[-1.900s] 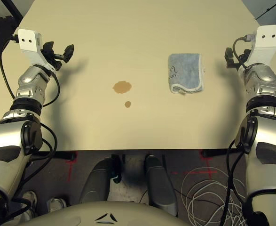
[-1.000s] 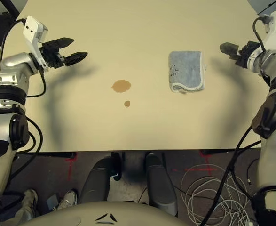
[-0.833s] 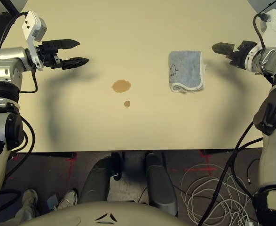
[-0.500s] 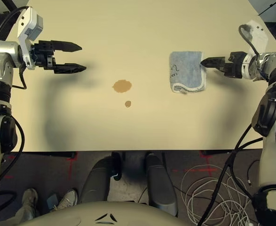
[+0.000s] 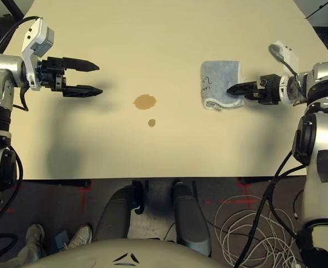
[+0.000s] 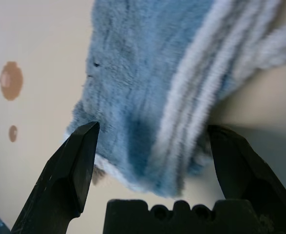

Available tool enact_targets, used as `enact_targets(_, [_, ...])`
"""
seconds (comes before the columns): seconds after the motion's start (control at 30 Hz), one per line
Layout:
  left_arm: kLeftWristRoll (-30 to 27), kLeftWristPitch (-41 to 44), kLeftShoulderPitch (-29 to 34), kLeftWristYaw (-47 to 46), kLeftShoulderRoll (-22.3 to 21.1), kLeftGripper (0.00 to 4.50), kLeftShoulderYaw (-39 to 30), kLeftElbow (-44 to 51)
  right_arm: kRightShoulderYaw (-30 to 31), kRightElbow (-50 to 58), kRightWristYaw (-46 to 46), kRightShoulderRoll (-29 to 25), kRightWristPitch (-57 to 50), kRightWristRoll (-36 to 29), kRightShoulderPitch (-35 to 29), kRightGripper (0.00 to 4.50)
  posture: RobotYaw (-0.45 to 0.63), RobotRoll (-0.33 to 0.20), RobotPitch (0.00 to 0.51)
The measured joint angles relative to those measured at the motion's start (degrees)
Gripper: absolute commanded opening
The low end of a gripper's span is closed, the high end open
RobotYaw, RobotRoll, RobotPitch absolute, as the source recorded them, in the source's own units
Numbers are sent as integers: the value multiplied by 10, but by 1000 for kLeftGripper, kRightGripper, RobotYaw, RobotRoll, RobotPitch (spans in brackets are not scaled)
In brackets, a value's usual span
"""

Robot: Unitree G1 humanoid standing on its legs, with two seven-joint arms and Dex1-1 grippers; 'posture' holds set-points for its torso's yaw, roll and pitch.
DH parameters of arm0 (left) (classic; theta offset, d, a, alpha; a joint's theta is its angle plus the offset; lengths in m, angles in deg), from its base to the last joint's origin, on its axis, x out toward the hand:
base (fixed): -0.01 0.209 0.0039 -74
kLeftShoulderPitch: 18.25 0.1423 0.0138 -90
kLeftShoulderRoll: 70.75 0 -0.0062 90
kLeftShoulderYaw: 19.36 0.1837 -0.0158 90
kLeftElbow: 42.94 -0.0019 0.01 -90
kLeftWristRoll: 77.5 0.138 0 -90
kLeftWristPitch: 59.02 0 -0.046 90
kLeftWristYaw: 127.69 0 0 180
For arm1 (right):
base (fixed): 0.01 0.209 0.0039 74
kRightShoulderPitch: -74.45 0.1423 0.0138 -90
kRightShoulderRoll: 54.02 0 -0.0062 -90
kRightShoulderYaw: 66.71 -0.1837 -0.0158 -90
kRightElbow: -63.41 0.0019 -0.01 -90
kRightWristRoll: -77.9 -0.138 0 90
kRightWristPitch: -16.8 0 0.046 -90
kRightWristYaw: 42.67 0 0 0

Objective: Wipe the water off the table with a rag.

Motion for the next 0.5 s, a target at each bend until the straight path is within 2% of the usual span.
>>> enact_targets(0.37, [-3, 6, 9, -4, 10, 4500, 5, 8, -78, 0, -93, 48, -6, -58, 7, 4469, -21, 0, 281])
enact_targets(0.47, [-4, 6, 9, -5, 17, 4500, 7, 8, -118, 0, -163, 56, 8, -83, 5, 3877, -25, 0, 280])
enact_targets(0.5, [-4, 6, 9, -5, 18, 4500, 9, 8, -129, 0, -187, 59, 14, -89, 4, 3479, -30, 0, 278])
